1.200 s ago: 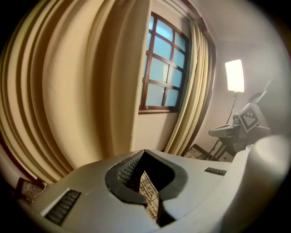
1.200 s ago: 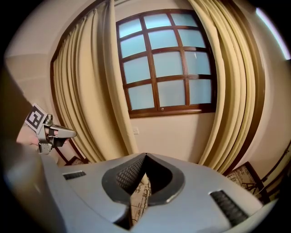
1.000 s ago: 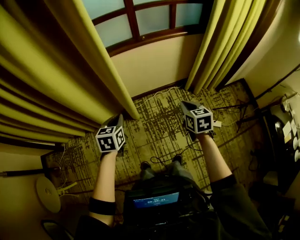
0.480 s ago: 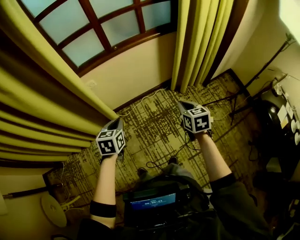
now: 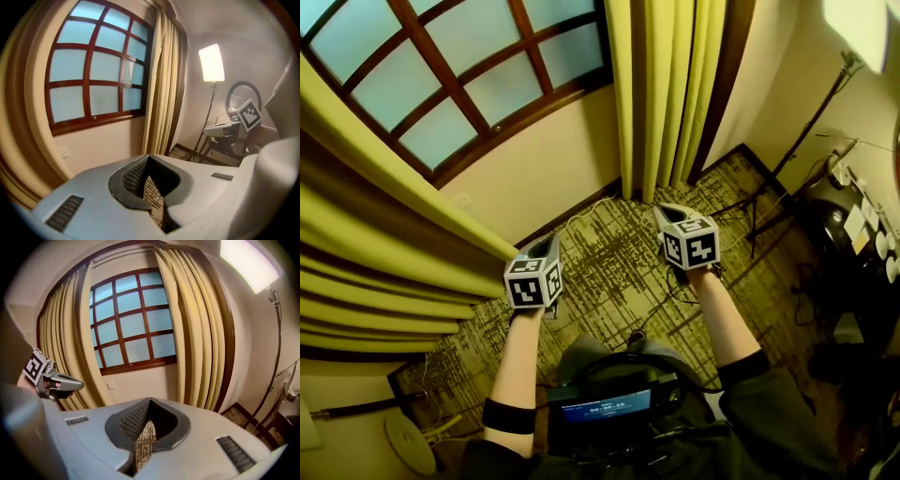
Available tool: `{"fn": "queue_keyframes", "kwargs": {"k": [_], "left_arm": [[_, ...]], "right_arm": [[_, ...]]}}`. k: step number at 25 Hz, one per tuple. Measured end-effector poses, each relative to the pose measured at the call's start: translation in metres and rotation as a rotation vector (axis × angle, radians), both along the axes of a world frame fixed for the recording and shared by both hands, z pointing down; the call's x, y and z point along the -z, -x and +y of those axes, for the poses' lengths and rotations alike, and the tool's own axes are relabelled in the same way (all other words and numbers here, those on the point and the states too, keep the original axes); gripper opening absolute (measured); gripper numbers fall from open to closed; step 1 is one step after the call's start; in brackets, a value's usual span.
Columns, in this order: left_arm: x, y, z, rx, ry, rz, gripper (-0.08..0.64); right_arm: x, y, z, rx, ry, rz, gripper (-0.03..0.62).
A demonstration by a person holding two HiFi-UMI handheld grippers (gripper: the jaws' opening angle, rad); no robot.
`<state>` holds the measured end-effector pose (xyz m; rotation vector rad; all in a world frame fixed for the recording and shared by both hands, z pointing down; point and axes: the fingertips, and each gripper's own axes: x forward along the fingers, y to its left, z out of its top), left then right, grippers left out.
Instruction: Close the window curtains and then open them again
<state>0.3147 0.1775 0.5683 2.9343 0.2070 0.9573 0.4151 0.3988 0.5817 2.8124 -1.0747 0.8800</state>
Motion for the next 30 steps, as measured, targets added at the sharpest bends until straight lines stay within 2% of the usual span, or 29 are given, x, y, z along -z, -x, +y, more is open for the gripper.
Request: {"fn": "queue_keyframes", "kwargs": {"k": [5,13,19,23,30], "left_arm": [[0.015,-0.033,0.031,-0.067,-0.016,0.021,0.001],[0.034,-0.116,0.057,-0.156,0.005,0.065,0.001],[0.051,-0.198,0.065,-0.206,0.036,0.103,0.001],[0.055,-0.25,0.058,-0.24,0.037,0.111,0.001],[0.082,-0.322,0.046,-0.278,0.065,0.154,0.001]], "right_arm": [[0.007,-0.019,0.013,-0.019,-0.034,0.004,0.006],[0.018,-0.073,0.023,-0.066,-0.048,0.032,0.006],[0.017,-0.13,0.021,-0.087,-0.042,0.032,0.006],[0.024,-0.176,0.001,-0.077,-0.042,0.058,0.006],[0.066,-0.261,-0.045,-0.047,-0.049,0.183,0.019]]}}
